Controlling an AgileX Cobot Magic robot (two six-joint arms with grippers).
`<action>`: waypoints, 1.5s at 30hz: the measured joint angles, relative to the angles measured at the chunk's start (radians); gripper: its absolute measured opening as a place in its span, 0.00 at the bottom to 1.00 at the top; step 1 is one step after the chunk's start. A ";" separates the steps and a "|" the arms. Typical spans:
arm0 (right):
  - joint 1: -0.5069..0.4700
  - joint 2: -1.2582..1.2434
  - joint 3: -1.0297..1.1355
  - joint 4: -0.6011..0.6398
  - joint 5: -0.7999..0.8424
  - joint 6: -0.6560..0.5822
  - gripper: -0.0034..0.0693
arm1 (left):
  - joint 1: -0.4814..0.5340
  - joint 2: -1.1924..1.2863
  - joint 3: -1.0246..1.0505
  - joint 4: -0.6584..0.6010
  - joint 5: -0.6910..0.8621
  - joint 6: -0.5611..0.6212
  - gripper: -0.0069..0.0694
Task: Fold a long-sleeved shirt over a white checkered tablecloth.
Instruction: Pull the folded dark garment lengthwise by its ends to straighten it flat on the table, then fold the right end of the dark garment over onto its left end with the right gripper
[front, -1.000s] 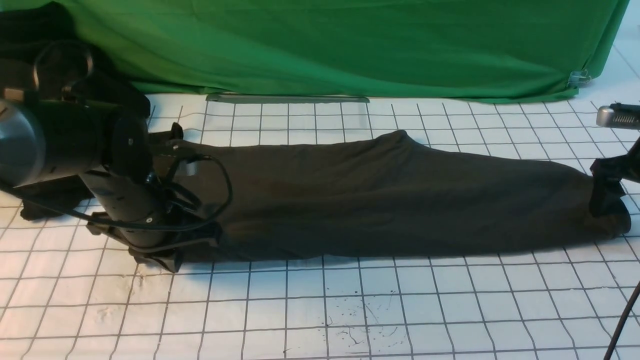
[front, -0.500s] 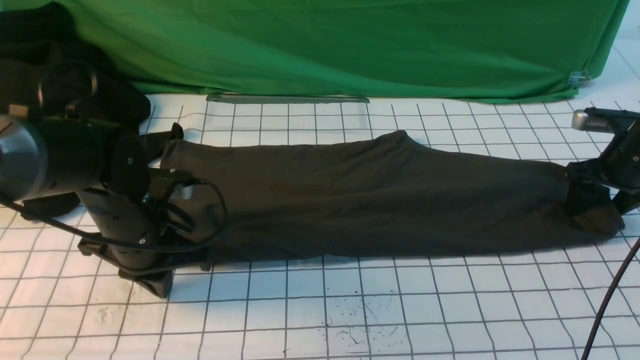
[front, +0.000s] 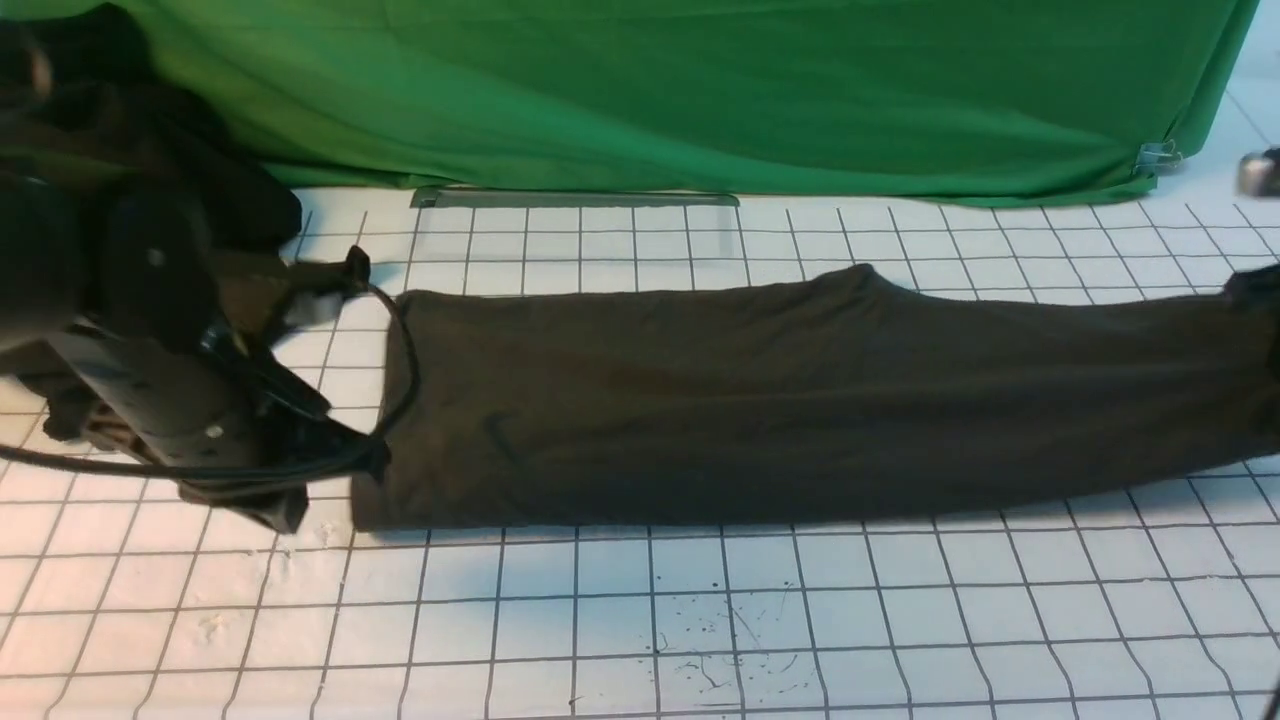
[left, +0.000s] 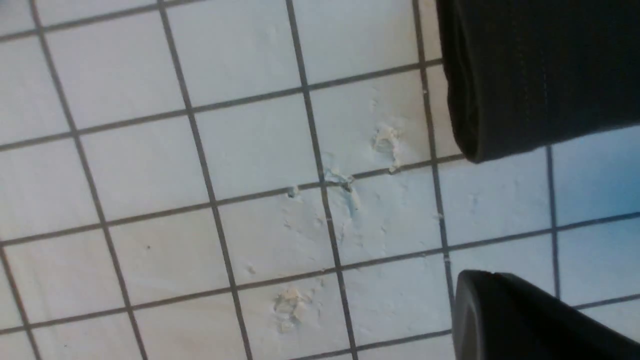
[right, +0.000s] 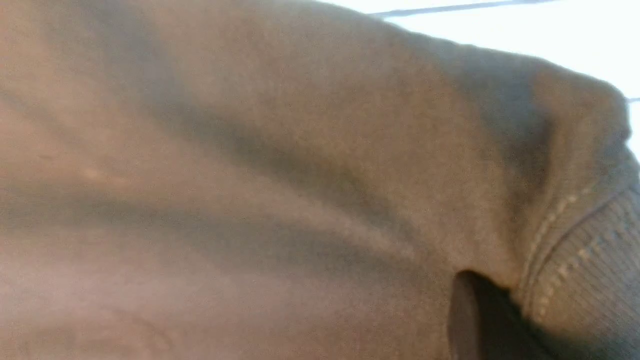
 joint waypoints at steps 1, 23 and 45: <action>0.004 -0.010 -0.015 -0.006 0.016 0.003 0.09 | 0.000 -0.010 0.000 0.001 0.000 0.000 0.09; 0.781 -0.012 -0.283 0.216 0.023 0.255 0.09 | 0.000 -0.109 0.000 0.005 0.034 -0.071 0.09; 0.986 0.275 -0.327 0.454 -0.418 0.314 0.51 | 0.138 -0.109 0.000 -0.096 0.034 -0.014 0.09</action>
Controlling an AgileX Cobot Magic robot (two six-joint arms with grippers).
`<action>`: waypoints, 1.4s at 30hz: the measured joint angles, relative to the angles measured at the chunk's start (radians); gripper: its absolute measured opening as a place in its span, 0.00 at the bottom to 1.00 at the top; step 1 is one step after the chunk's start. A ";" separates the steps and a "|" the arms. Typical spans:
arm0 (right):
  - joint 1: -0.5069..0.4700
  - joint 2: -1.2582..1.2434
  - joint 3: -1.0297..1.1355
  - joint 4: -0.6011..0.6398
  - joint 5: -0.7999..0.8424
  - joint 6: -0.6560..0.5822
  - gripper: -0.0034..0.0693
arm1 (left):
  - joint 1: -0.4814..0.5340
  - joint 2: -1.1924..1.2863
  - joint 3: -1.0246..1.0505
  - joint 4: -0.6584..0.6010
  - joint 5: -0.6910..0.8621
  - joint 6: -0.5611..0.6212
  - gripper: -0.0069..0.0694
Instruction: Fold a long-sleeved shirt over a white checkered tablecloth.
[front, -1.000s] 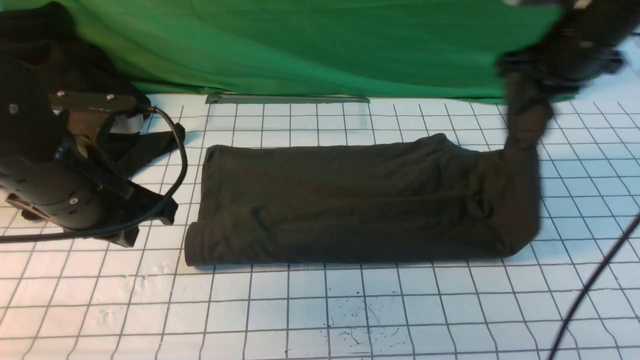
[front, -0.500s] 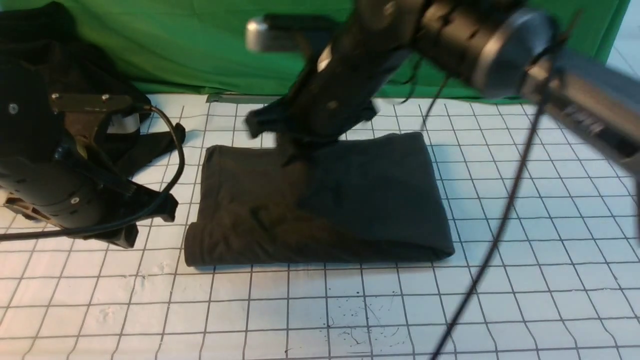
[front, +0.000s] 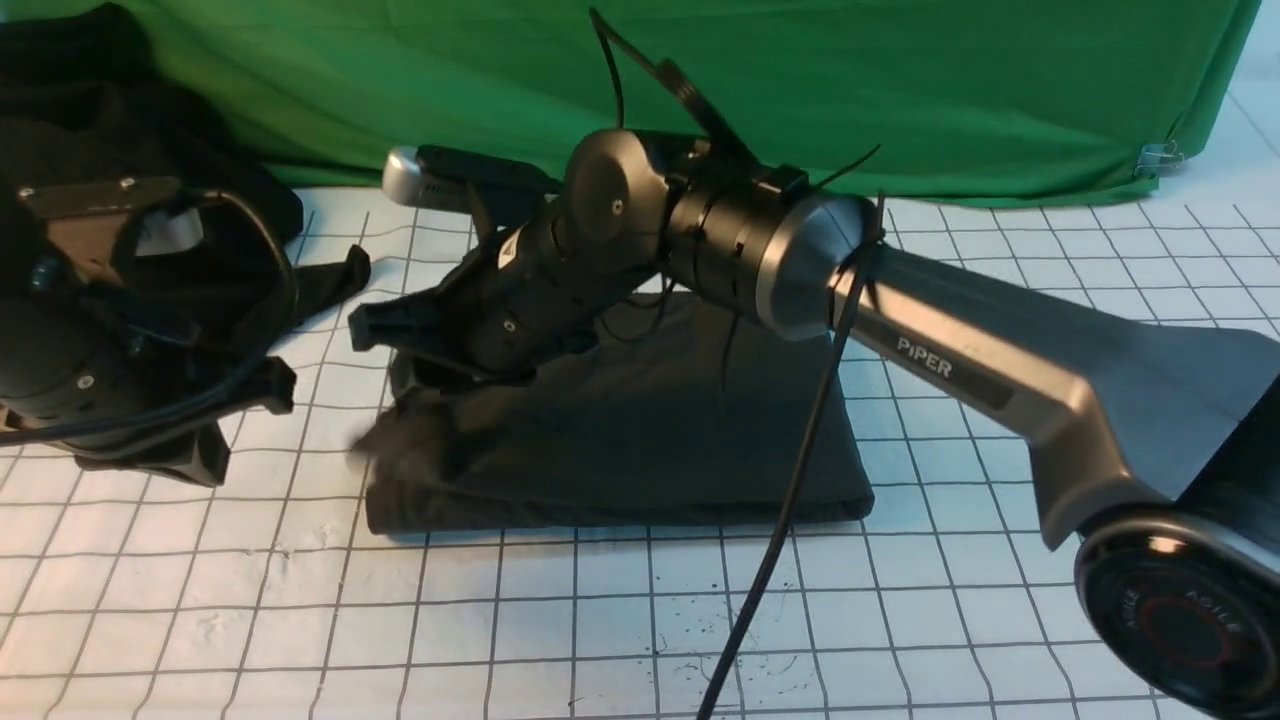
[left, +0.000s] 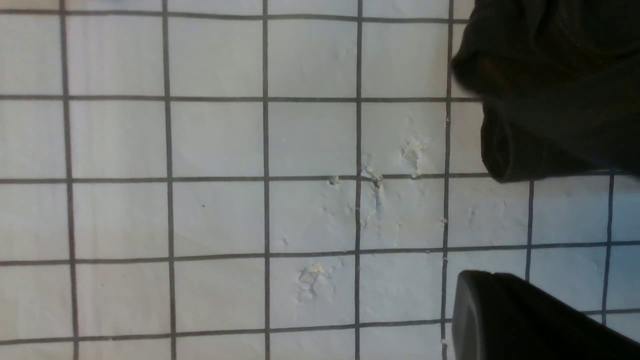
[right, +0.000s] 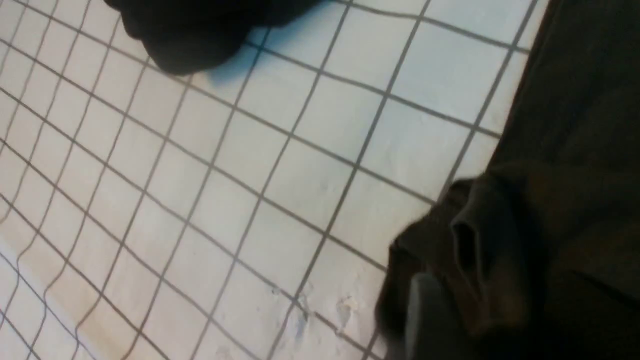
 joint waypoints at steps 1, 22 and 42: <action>0.000 0.000 -0.003 -0.001 -0.005 -0.002 0.56 | 0.000 0.000 0.000 -0.006 0.000 0.003 0.09; -0.352 -0.255 0.159 -0.344 0.498 -0.246 0.04 | -0.104 0.249 -0.212 -0.450 -0.118 0.254 0.09; -0.373 -0.234 0.476 -0.292 0.378 -0.280 0.04 | -0.138 0.458 -0.239 -0.032 -0.119 0.020 0.09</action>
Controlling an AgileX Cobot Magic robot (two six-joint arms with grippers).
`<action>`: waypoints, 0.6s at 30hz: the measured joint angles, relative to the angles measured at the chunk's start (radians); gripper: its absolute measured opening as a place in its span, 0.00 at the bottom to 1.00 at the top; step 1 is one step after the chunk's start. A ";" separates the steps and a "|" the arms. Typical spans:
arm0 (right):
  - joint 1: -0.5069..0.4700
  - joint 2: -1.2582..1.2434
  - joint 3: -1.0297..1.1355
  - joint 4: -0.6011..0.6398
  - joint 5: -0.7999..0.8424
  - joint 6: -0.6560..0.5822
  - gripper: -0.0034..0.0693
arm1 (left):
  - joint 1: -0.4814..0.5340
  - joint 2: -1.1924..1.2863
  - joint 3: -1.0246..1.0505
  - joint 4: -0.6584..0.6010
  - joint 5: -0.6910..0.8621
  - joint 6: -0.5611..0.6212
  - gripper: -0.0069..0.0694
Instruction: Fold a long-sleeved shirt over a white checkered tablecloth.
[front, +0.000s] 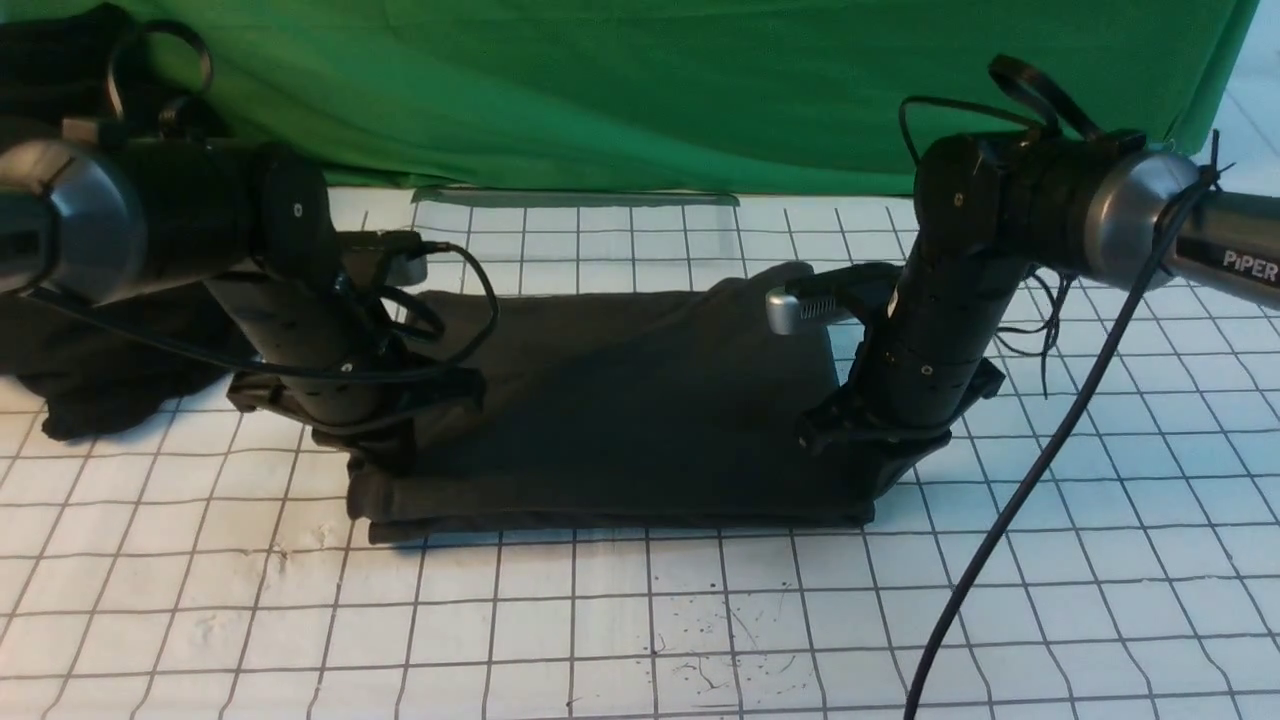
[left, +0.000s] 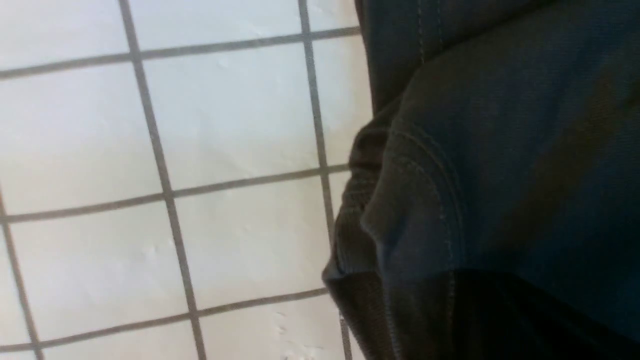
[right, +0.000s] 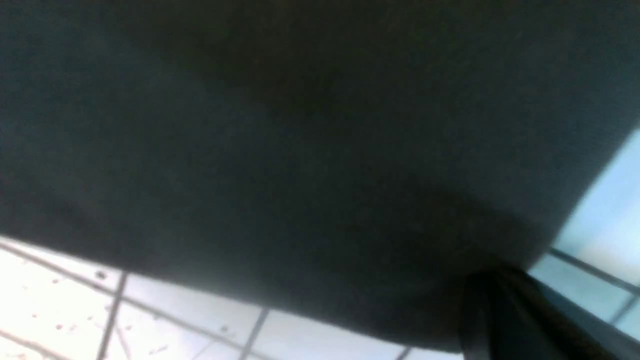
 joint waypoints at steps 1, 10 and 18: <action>0.000 -0.004 0.001 0.001 0.000 0.000 0.04 | 0.000 -0.004 0.000 0.000 0.000 0.000 0.09; 0.001 -0.102 0.000 0.085 -0.059 -0.030 0.04 | -0.030 -0.104 0.013 -0.142 -0.035 0.049 0.09; -0.002 0.004 0.001 0.039 -0.011 -0.034 0.04 | -0.029 -0.091 0.159 -0.113 -0.064 0.023 0.09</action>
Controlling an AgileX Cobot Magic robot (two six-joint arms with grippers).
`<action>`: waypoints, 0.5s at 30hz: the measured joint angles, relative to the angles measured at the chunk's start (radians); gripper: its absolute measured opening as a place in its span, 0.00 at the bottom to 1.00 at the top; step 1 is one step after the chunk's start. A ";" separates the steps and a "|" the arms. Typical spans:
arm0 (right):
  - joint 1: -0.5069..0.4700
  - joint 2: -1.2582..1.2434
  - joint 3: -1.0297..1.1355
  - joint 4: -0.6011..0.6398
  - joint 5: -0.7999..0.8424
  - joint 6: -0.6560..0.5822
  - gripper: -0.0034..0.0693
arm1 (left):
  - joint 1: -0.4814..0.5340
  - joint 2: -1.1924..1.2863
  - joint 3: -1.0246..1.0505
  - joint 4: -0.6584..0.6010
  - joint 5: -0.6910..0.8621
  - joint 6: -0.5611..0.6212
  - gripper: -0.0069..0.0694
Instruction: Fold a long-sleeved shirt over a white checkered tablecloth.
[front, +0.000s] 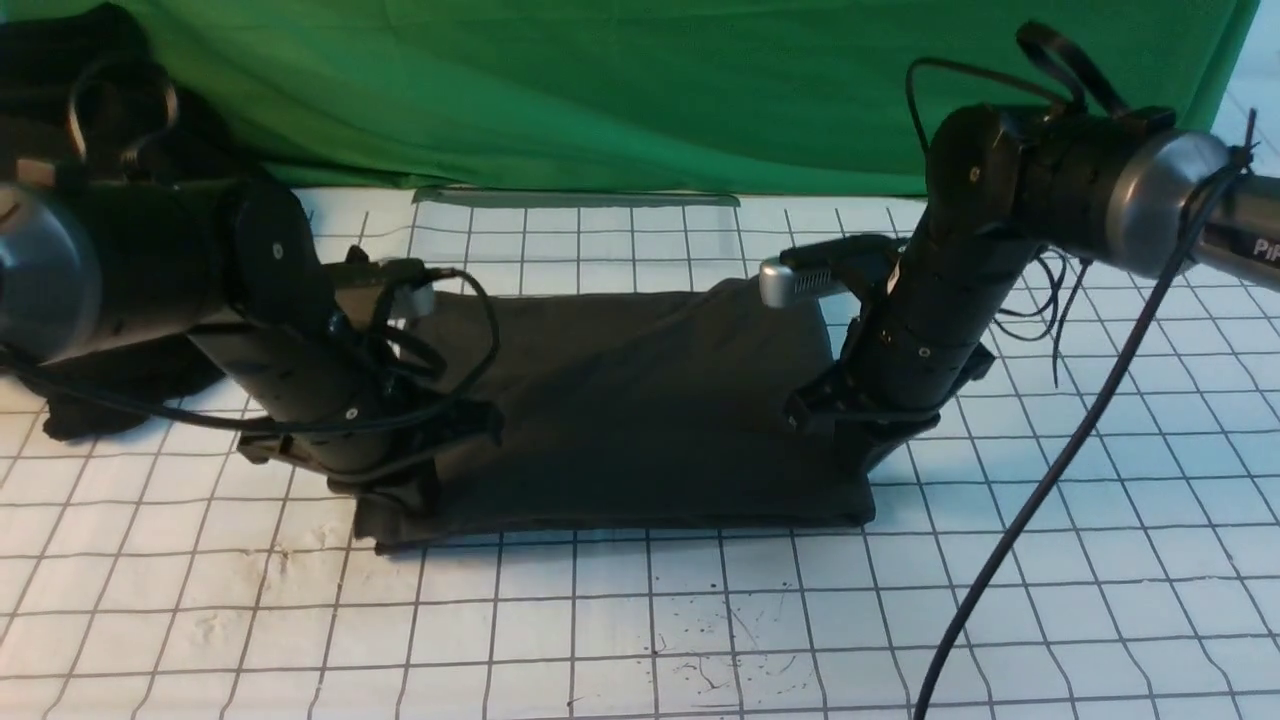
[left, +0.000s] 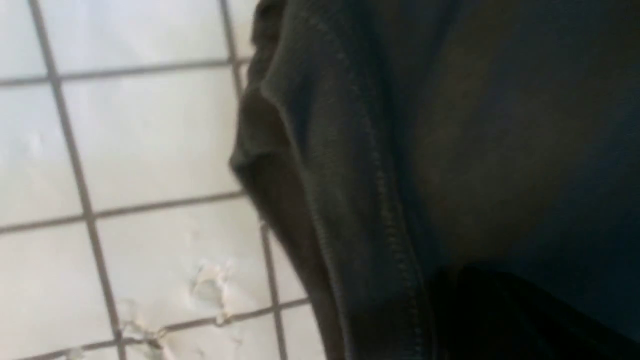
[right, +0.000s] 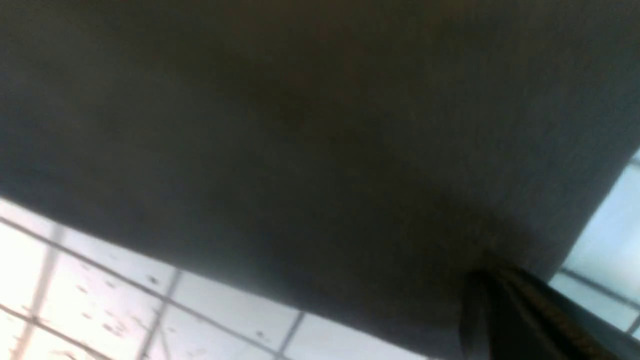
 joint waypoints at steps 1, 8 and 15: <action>-0.004 0.001 0.001 -0.001 0.013 0.000 0.04 | 0.004 -0.005 0.001 0.003 0.011 0.000 0.09; -0.009 -0.255 0.008 -0.016 0.020 -0.010 0.04 | 0.016 -0.208 0.001 0.015 0.088 0.011 0.09; -0.009 -0.753 0.057 -0.016 -0.153 -0.032 0.04 | 0.016 -0.628 0.034 0.041 0.161 0.017 0.09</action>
